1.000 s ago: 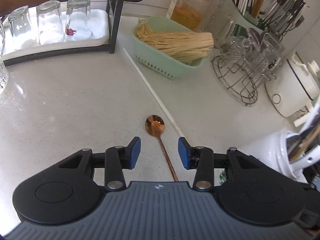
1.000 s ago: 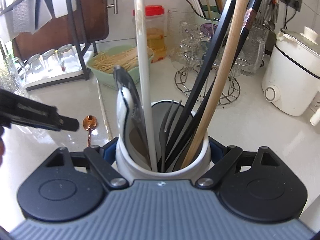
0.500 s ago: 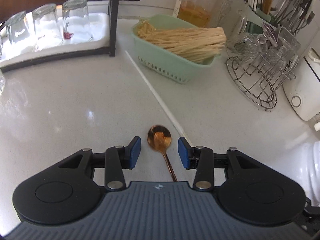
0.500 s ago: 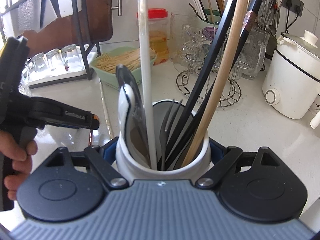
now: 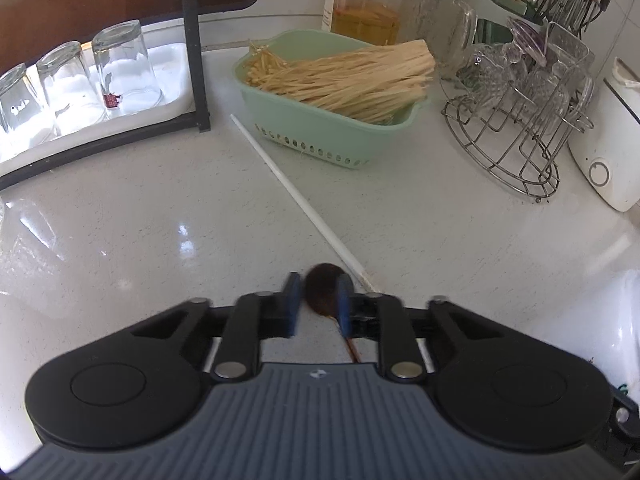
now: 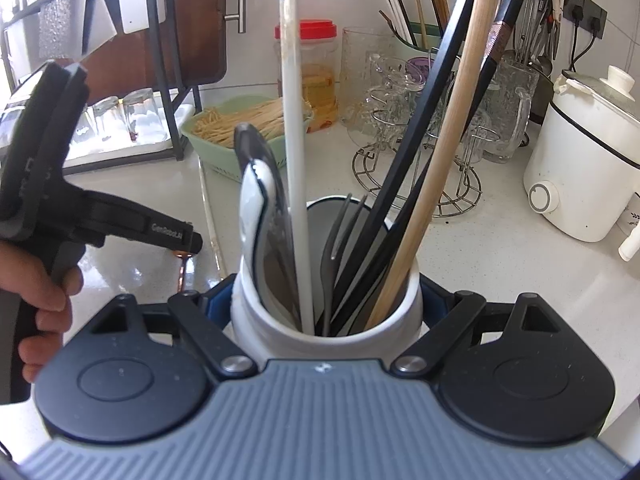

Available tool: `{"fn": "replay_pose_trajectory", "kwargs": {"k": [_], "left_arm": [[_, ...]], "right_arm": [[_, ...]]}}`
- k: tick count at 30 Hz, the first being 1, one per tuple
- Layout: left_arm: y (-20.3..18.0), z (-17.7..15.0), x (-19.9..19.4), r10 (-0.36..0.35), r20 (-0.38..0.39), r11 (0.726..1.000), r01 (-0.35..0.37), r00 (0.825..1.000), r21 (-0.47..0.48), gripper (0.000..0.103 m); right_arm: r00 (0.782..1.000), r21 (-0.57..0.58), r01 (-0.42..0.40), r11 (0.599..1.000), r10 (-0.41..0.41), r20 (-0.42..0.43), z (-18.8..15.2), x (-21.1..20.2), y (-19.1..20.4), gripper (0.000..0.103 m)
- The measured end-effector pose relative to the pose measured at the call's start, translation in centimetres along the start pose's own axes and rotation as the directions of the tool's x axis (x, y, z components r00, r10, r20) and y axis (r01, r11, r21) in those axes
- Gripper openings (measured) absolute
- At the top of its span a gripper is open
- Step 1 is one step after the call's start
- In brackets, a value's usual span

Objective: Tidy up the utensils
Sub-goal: 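Close the left gripper on the copper spoon handle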

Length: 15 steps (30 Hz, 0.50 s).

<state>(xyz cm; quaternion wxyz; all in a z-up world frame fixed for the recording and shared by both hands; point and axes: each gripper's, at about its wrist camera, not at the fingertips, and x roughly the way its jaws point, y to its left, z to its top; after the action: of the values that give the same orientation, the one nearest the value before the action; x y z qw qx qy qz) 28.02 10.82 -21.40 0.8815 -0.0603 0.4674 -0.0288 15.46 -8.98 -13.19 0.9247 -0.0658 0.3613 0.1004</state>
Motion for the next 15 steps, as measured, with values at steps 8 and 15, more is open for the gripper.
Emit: {"fn": "replay_pose_trajectory", "kwargs": {"k": [8, 15], "left_arm": [[0.3, 0.0, -0.4, -0.018, -0.005, 0.999, 0.017, 1.0, -0.03, 0.005], [0.7, -0.4, -1.7, -0.075, -0.009, 0.995, 0.074, 0.997, -0.067, 0.001]], "right_arm": [[1.0, -0.004, -0.002, 1.0, 0.002, 0.004, 0.0, 0.0, 0.0, 0.091], [1.0, 0.006, 0.002, 1.0, -0.002, 0.012, -0.1, 0.0, 0.1, 0.09]]}}
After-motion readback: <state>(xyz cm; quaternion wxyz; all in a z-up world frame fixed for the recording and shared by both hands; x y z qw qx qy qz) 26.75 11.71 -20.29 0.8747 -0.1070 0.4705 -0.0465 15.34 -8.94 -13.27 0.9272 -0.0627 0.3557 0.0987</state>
